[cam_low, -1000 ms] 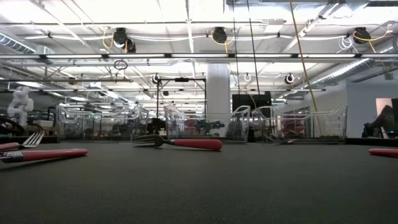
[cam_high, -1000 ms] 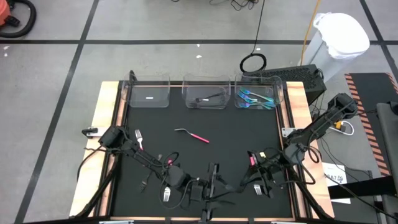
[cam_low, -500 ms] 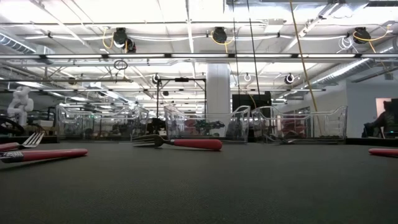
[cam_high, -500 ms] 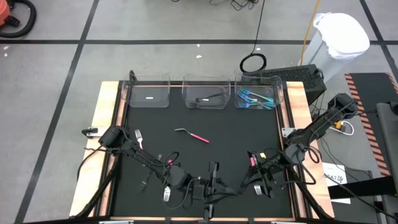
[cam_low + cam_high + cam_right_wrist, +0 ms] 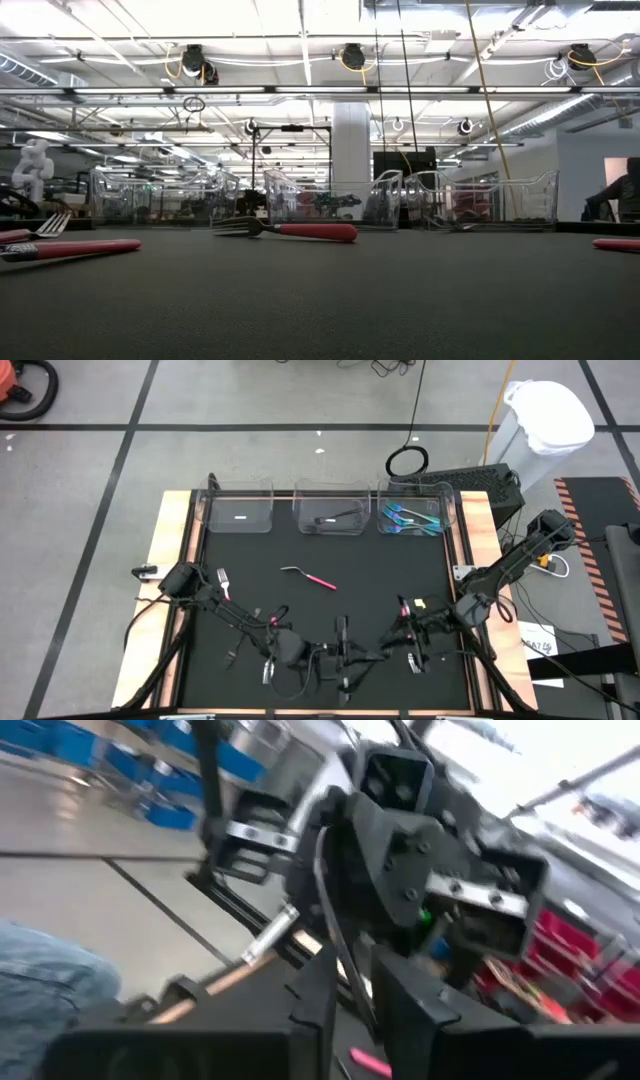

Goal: Sort silverware by color (type)
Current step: Put the black fork into the middle transparent bin

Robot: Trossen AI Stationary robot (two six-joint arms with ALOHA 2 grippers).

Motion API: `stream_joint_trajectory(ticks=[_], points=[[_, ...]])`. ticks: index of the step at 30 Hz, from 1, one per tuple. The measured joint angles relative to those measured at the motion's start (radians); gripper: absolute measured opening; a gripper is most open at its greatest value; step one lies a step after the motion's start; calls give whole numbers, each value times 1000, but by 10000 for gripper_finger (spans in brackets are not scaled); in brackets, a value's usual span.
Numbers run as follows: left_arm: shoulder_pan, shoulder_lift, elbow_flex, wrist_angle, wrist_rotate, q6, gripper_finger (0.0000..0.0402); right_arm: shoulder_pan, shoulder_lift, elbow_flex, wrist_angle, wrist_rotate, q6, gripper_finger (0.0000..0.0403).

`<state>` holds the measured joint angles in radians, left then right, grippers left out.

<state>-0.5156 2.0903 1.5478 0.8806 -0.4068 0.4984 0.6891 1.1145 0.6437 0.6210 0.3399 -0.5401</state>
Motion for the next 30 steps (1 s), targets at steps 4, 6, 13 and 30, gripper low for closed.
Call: stream_joint_trajectory(ticks=[4, 6, 13, 30], points=[[-3, 0, 0, -21, -96, 43, 4, 0, -17, 0, -59, 108, 34, 97], [-2, 0, 0, -42, -137, 43, 3, 0, -34, 0, -105, 161, 59, 112], [-6, -20, 0, -154, -300, 60, 3, 0, -136, 1, -348, 293, 224, 151], [68, -158, 0, -959, -515, -385, 2, -9, -192, 2, -578, 338, 377, 164]])
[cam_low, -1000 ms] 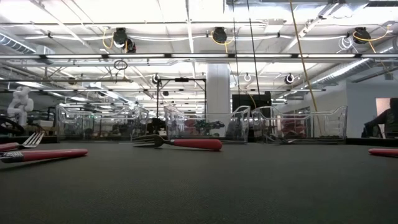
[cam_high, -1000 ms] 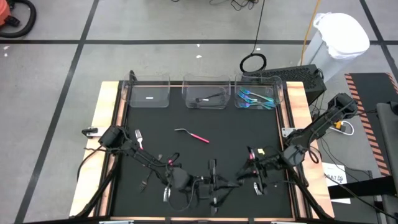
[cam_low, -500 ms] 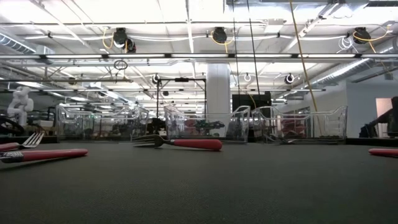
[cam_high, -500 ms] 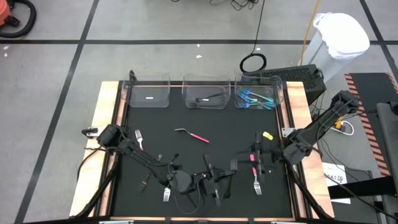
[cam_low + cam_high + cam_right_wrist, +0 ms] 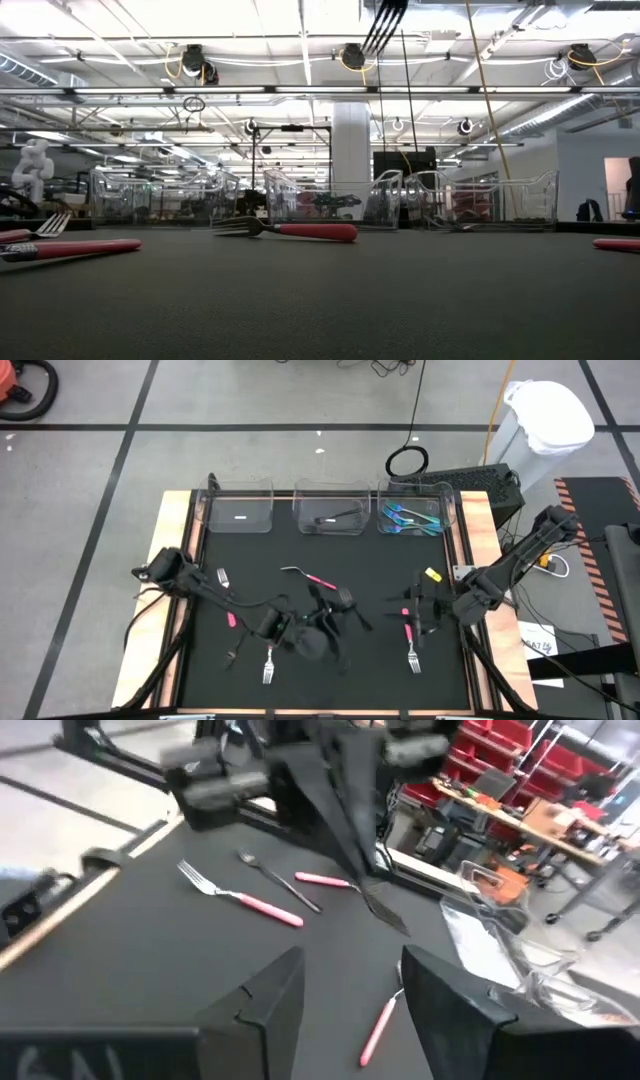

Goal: Sort silverware by color (type)
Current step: Put the black fork into the middle transparent bin

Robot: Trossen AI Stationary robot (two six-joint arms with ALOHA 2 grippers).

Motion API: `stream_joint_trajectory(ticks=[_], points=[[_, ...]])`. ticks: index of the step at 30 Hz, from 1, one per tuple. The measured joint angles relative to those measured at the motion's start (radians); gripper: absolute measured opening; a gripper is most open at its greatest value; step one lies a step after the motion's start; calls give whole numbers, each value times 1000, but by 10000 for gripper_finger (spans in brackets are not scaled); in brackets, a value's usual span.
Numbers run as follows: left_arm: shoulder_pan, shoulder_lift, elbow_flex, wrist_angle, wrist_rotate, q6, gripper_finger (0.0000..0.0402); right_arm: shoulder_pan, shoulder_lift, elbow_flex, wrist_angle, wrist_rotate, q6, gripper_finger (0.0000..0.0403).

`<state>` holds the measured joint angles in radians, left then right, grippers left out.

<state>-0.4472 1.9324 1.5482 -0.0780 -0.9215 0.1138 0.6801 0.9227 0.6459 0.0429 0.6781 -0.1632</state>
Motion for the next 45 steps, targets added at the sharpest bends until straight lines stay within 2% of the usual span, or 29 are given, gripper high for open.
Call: stream_joint_trajectory(ticks=[8, 15, 17, 23, 30, 38, 42, 45], points=[[77, 0, 0, -311, 60, -225, 2, 0, 177, 117, -66, 176, -70, 164], [103, 20, 0, -404, 214, -232, 1, 0, 304, 218, -166, 265, -59, 165], [107, 29, 0, -432, 240, -232, 1, 0, 330, 235, -175, 265, -59, 165], [117, 39, 0, -491, 229, -264, 1, 0, 399, 284, -201, 263, -55, 165], [133, 50, 0, -482, 231, -266, 1, -6, 449, 314, -205, 263, -57, 154], [133, 56, 0, -479, 233, -265, 1, -23, 451, 315, -215, 252, -38, 112], [134, 56, 0, -481, 235, -262, 1, -49, 451, 315, -233, 160, -5, 84], [133, 56, 0, -478, 236, -263, 1, -68, 450, 315, -251, 131, 13, 67]])
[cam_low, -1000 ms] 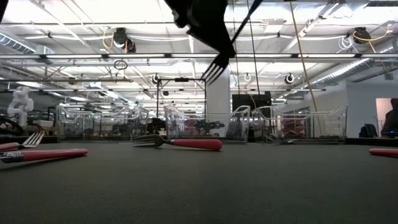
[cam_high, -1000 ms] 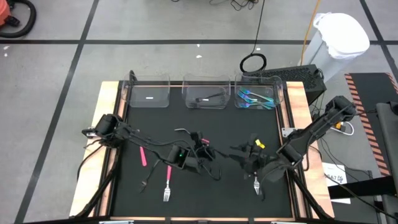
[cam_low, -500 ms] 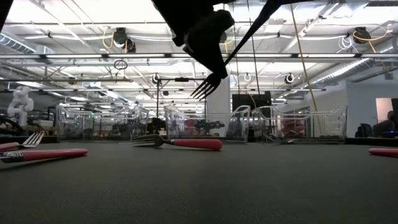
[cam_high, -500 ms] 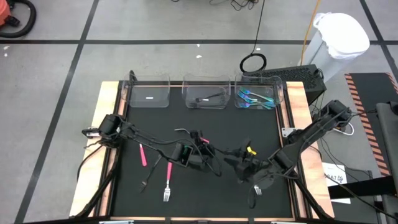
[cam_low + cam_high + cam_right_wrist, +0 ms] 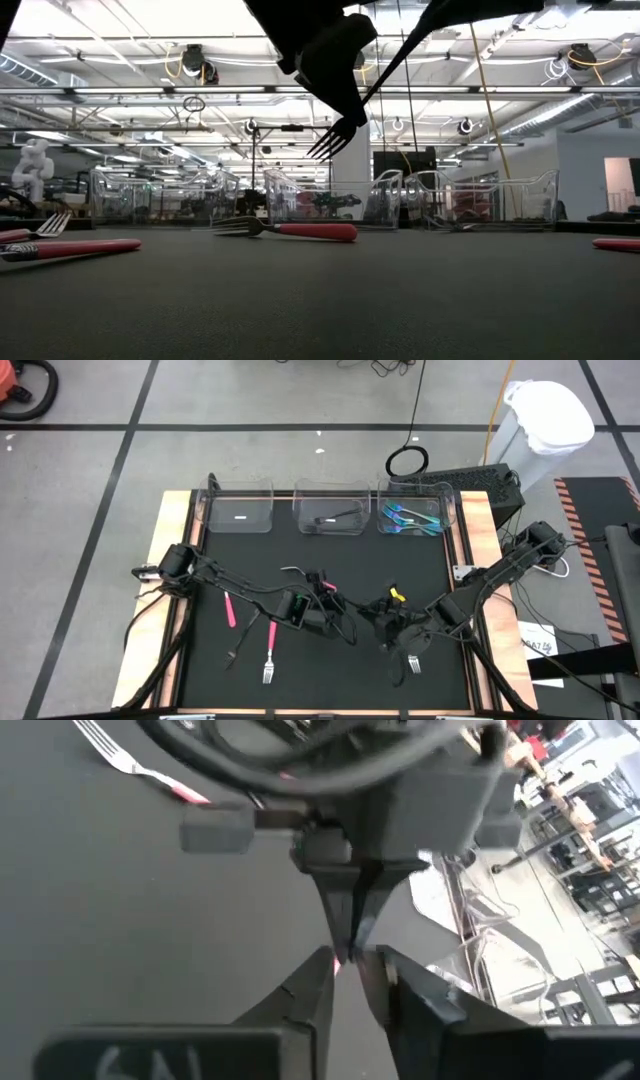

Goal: Sort silverware by color (type)
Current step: Put the black fork into the middle transparent bin

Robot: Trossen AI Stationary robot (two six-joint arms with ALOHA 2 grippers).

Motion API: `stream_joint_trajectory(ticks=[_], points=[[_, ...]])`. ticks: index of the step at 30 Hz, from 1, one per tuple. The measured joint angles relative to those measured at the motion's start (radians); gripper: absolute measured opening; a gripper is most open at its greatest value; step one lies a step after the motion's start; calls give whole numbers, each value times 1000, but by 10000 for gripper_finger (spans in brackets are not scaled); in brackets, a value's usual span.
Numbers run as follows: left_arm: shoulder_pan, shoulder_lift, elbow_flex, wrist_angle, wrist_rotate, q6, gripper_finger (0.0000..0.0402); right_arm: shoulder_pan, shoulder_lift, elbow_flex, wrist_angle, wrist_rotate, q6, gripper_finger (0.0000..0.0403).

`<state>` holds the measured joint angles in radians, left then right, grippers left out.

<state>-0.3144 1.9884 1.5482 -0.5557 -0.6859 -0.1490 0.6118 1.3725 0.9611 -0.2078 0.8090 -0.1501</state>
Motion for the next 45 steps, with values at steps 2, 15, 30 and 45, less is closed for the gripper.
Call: stream_joint_trajectory(ticks=[2, 15, 30, 45], points=[[0, 0, 0, 0, 0, 0, 1, -4, 1, 0, -6, -1, 0, 56], [0, 0, 0, -3, 0, 4, 4, -4, 0, 0, -3, -1, -13, 8], [-4, 0, 8, 86, -6, -59, 202, -2, 0, -1, -8, -7, -56, 4], [-138, -120, 41, 69, -44, -74, 227, -35, -54, -2, -140, -108, -202, 4]])
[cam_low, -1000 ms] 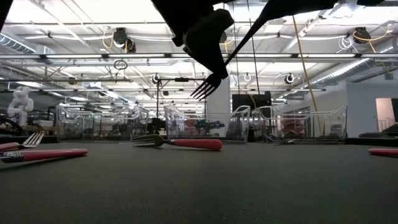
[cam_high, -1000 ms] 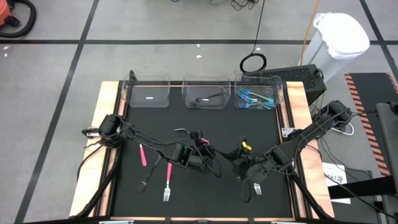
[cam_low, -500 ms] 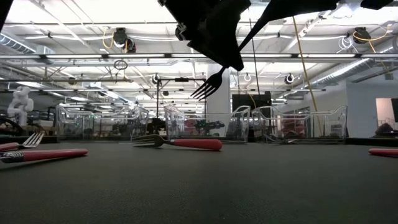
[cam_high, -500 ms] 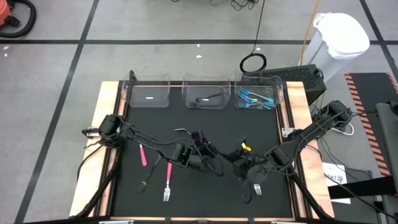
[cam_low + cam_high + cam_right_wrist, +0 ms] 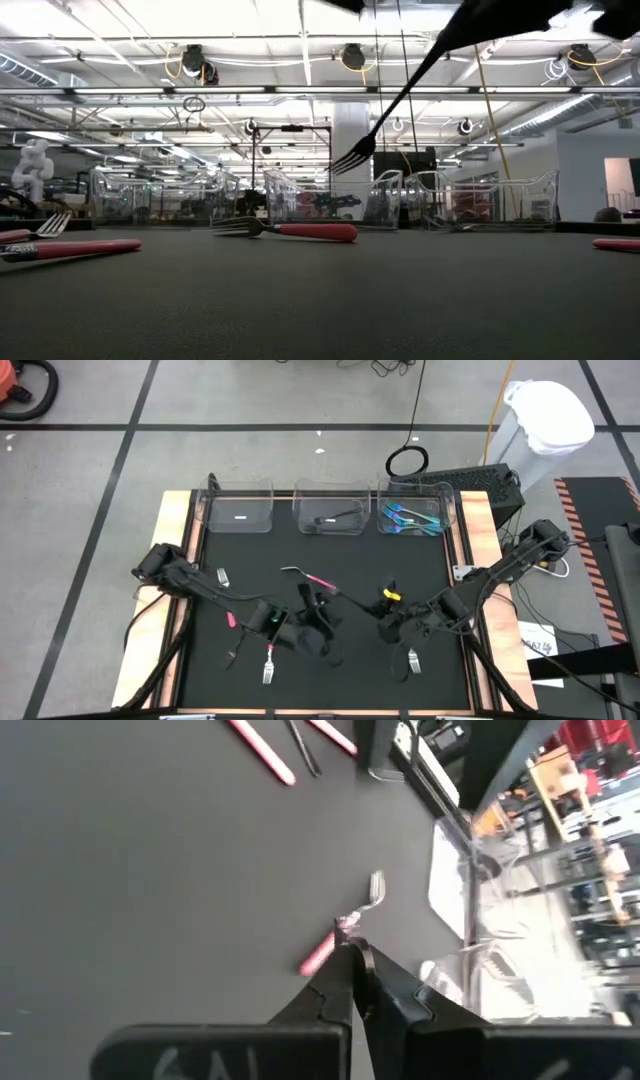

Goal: Sort silverware by color (type)
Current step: Put the black fork into the middle transparent bin

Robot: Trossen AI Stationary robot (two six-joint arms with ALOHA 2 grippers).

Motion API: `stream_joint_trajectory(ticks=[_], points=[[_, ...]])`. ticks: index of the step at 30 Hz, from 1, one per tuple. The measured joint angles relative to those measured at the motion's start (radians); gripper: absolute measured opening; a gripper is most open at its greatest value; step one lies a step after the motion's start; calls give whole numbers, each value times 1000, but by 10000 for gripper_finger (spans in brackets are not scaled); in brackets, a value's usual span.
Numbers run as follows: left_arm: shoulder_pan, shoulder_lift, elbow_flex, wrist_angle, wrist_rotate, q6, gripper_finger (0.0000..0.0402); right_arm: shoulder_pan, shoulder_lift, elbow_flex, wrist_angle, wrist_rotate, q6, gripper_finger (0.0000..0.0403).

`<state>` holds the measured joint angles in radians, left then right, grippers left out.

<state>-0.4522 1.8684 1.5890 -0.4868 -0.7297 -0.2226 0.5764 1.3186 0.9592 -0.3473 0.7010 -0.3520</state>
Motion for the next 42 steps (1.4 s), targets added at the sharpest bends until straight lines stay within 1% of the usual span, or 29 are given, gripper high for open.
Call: stream_joint_trajectory(ticks=[2, 4, 8, 10, 12, 16, 20, 23, 25, 27, 33, 35, 39, 42], points=[[-21, -28, 0, -6, -47, -9, 228, -38, -10, -1, 23, -11, -50, 4], [-36, -53, 0, -4, -100, -32, 228, -88, -24, -1, 54, -74, -106, 4], [-49, -85, 0, 1, -147, -30, 228, -223, -58, -9, 145, -295, -228, 4], [-54, -89, -8, -1, -158, -4, 228, -304, -74, -19, 187, -404, -303, 4], [-50, -91, -22, 1, -173, 37, 228, -392, -86, -24, 219, -501, -379, 4], [-9, -91, -62, -12, -246, 72, 228, -573, -87, -25, 266, -661, -498, 4], [19, -134, -86, -29, -252, 53, 223, -739, -83, -25, 319, -836, -562, 4], [21, -189, -136, -7, -250, 45, 211, -831, -83, -25, 332, -982, -616, 4], [20, -233, -179, 22, -248, 45, 204, -877, -82, -26, 333, -1055, -672, 4], [19, -280, -228, 77, -247, 50, 199, -915, -82, -25, 344, -1095, -718, 4], [32, -418, -397, 227, -243, 124, 194, -988, -82, -25, 378, -1103, -794, 4], [43, -462, -450, 290, -244, 153, 193, -1016, -82, -25, 380, -1153, -831, 4], [70, -536, -540, 330, -244, 148, 193, -1083, -71, -25, 384, -1284, -884, 4], [91, -580, -600, 345, -244, 104, 193, -1131, -52, -25, 397, -1310, -893, 4]])
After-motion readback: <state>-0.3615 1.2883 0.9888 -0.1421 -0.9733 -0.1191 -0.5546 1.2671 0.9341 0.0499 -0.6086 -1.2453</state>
